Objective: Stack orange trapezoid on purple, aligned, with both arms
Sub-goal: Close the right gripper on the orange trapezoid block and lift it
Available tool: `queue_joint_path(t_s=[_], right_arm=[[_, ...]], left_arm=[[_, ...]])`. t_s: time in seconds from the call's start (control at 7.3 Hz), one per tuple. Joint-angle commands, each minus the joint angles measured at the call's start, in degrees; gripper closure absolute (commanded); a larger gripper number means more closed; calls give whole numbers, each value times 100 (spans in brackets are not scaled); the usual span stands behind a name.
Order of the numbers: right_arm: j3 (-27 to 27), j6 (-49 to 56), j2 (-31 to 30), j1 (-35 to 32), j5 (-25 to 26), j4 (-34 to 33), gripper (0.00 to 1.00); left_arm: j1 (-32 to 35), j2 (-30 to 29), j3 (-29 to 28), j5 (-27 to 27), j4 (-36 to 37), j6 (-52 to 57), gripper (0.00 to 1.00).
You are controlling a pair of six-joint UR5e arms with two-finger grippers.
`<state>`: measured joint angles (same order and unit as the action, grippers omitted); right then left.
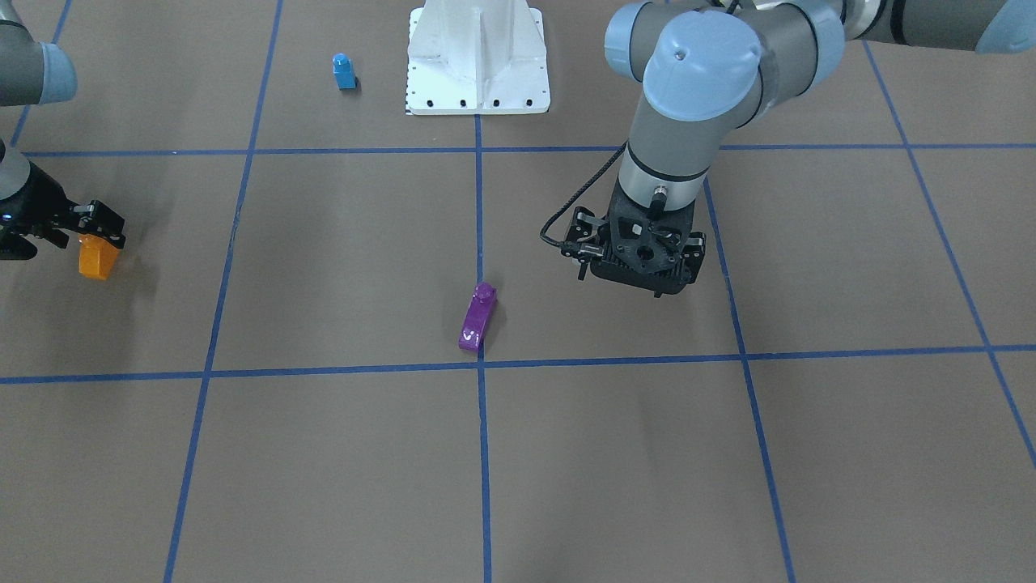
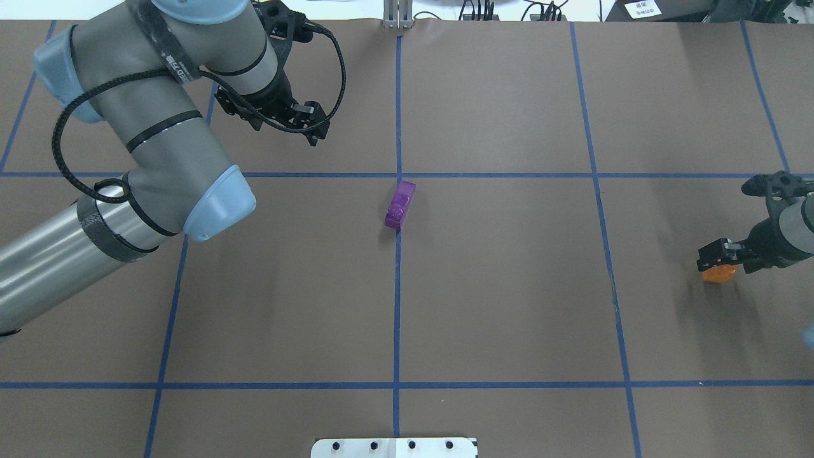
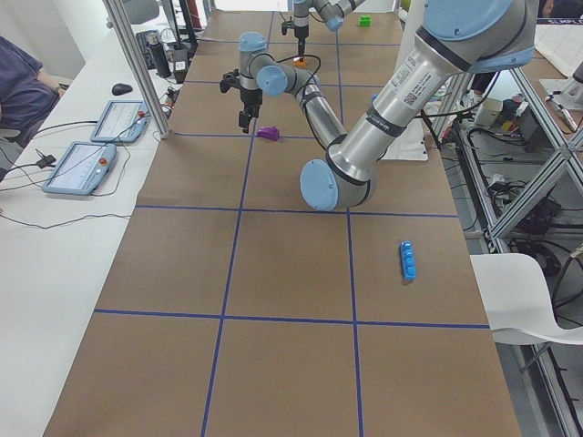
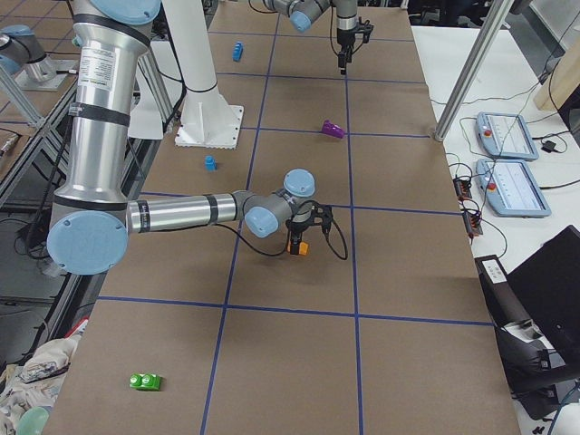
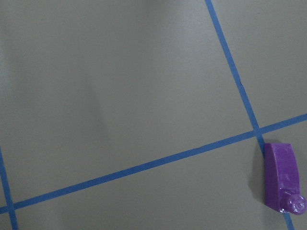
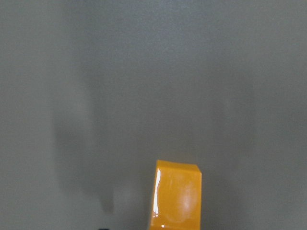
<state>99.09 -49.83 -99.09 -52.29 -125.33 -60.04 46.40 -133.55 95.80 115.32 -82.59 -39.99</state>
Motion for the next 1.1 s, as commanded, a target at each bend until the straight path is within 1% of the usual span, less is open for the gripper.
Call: queue_joint_path(t_s=[0.0,0.14,0.27,0.55,0.68,0.82,0.96], right_arm=[[-47,9,4,8,-17,-34,73],[-56,17,13,8,-18,-34,100],[-13,9,65,8,-26,-25,100],[171,-26,337,-1,-96,-60,100],[268,-218,555,-10,-332,-86,100],[304,-690,1027,-79,-569,-382,100],[304,-842,1598,-80,-589,-838,100]], left_arm=[[-8,21,0,-1,-3,0,0],[-8,39,0,-1,-12,0,0],[0,48,9,-1,-12,9,0],[113,468,306,17,-3,253,0],[280,722,456,182,-3,394,0],[543,881,475,288,-3,657,0],[763,1083,484,393,-3,1025,0]])
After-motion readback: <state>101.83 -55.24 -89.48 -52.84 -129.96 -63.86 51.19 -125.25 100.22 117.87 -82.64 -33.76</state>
